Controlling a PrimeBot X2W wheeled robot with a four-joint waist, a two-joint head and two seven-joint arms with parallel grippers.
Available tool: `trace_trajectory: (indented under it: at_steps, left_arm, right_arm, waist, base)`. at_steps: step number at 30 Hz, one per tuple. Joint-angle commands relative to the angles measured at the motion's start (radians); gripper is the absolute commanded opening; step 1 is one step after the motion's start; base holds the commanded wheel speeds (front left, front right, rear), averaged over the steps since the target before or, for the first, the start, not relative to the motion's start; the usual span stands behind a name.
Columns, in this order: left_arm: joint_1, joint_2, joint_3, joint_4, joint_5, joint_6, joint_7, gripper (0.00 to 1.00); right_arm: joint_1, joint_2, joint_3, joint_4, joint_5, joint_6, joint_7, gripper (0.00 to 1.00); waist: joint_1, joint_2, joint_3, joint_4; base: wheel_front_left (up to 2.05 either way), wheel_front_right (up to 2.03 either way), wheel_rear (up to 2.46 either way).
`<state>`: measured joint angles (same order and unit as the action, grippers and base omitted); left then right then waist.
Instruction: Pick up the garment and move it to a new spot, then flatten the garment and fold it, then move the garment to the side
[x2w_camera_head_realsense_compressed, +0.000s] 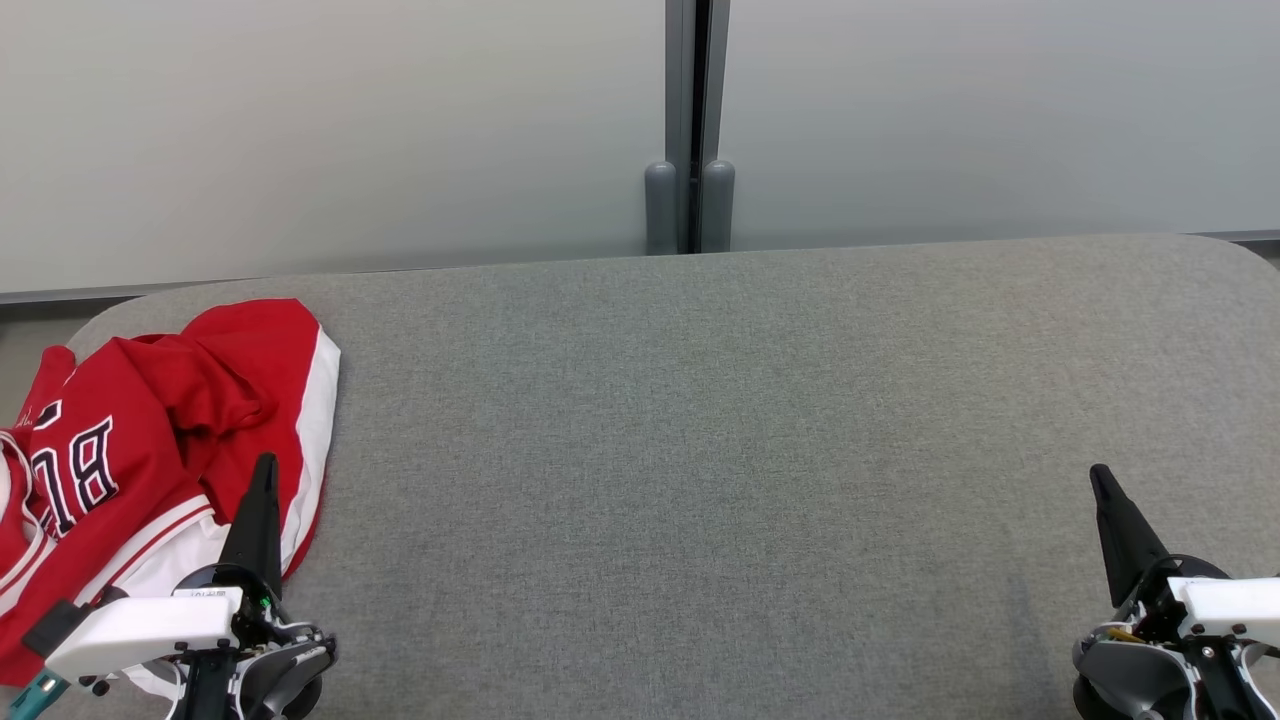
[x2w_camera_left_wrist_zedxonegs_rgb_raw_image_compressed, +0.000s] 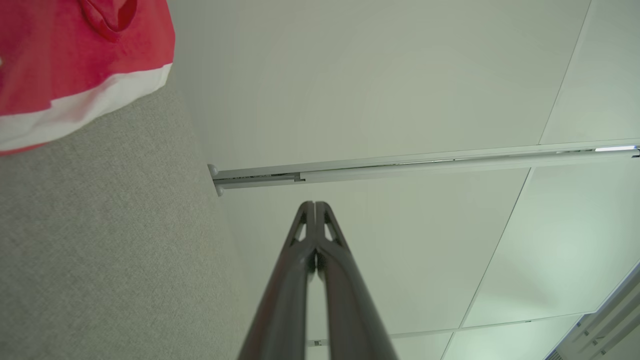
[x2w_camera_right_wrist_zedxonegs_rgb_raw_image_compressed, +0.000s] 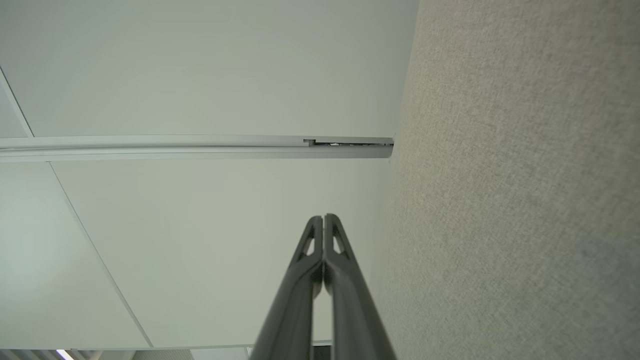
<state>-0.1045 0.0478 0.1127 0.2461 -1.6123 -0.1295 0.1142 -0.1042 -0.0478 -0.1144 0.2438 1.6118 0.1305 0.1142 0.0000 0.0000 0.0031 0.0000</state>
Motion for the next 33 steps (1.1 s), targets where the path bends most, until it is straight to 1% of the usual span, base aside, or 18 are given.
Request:
trace_trajectory:
  at_steps: [1,22,23,27,33]
  left_arm:
    - [-0.010,0.005,0.003,-0.002,-0.001,-0.003,0.003,0.00]
    - [-0.010,0.005,0.003,-0.002,-0.001,-0.003,0.003,0.00]
    - [0.000,0.000,0.000,0.000,0.000,0.000,0.000,1.00]
    - [0.024,-0.009,-0.003,0.025,0.000,0.000,-0.002,1.00]
    - [0.023,-0.008,-0.019,0.003,0.013,0.000,-0.033,1.00]
  right_arm:
    - [-0.010,-0.004,-0.001,0.002,0.002,0.000,0.002,0.00]
    - [-0.010,-0.004,-0.001,0.002,0.002,0.000,0.002,0.00]
    - [0.000,0.000,0.000,0.000,0.000,0.000,0.000,1.00]
    - [0.022,0.011,0.002,0.023,0.000,-0.001,-0.001,1.00]
    - [0.016,0.009,0.029,-0.004,-0.003,-0.001,-0.024,1.00]
  waist:
    - [0.0000,0.0000,0.000,0.000]
    - [0.0000,0.0000,0.000,0.000]
    - [0.0000,0.0000,0.000,0.000]
    - [0.0000,0.0000,0.000,0.000]
    - [0.0000,0.0000,0.000,0.002]
  base:
    - [0.00,0.00,0.00]
    - [0.00,0.00,0.00]
    - [0.00,0.00,0.00]
    - [0.00,0.00,0.00]
    - [0.00,0.00,0.00]
